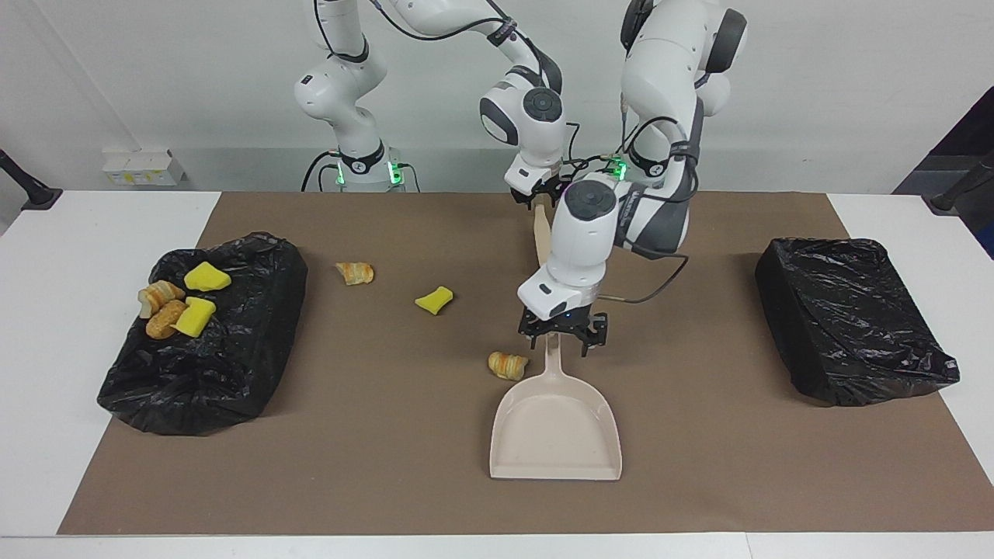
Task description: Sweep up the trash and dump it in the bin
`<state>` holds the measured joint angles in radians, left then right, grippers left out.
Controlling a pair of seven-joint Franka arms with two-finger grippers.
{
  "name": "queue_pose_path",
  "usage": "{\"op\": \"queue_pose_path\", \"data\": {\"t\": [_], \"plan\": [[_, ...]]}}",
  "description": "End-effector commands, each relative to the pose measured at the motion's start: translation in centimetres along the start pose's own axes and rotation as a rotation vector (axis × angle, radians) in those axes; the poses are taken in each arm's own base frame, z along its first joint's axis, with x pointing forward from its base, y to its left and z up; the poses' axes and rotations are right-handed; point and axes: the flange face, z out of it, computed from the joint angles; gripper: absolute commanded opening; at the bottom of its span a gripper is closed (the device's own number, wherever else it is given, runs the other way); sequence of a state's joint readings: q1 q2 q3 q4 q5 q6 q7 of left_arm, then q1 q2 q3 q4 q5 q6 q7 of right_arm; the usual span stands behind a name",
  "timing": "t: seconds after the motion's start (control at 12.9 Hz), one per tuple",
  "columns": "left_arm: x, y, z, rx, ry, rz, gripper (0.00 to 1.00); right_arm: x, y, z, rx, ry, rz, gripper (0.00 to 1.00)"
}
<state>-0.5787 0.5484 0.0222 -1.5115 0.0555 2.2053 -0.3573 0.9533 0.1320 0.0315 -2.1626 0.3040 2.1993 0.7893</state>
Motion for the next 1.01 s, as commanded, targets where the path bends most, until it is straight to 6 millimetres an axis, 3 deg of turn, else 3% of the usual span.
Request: {"op": "queue_pose_path", "data": {"t": [0.0,0.16,0.39,0.47,0.62,0.7,0.85,0.93], "plan": [[-0.2,-0.4,-0.1,0.029,0.010,-0.002,0.83,-0.8,0.5,-1.3,0.004,-0.026,0.064,0.00],[-0.5,-0.3,0.3,0.029,0.003,0.002,0.76,-0.3,1.8,-2.5,-0.028,-0.044,0.101,0.00],[-0.9,-0.2,0.6,0.031,-0.006,0.006,0.55,3.3,6.5,-5.8,-0.156,-0.037,0.138,0.00],[-0.8,-0.1,0.4,0.031,-0.002,0.008,0.38,4.8,8.0,-7.1,-0.189,-0.030,0.160,0.00],[-0.3,-0.6,-0.1,0.027,0.018,0.004,0.21,7.7,10.9,-10.6,-0.185,-0.022,0.215,0.00],[0.0,-0.9,-0.5,0.025,0.027,0.009,0.03,8.6,11.2,-12.7,-0.195,0.008,0.202,0.00],[0.3,-1.7,-2.1,0.023,0.045,0.070,0.00,9.9,12.5,-15.8,-0.195,0.013,0.239,0.00],[0.2,-1.9,-3.3,0.025,0.046,0.122,0.00,10.3,13.4,-16.0,-0.202,0.000,0.261,0.00]]}}
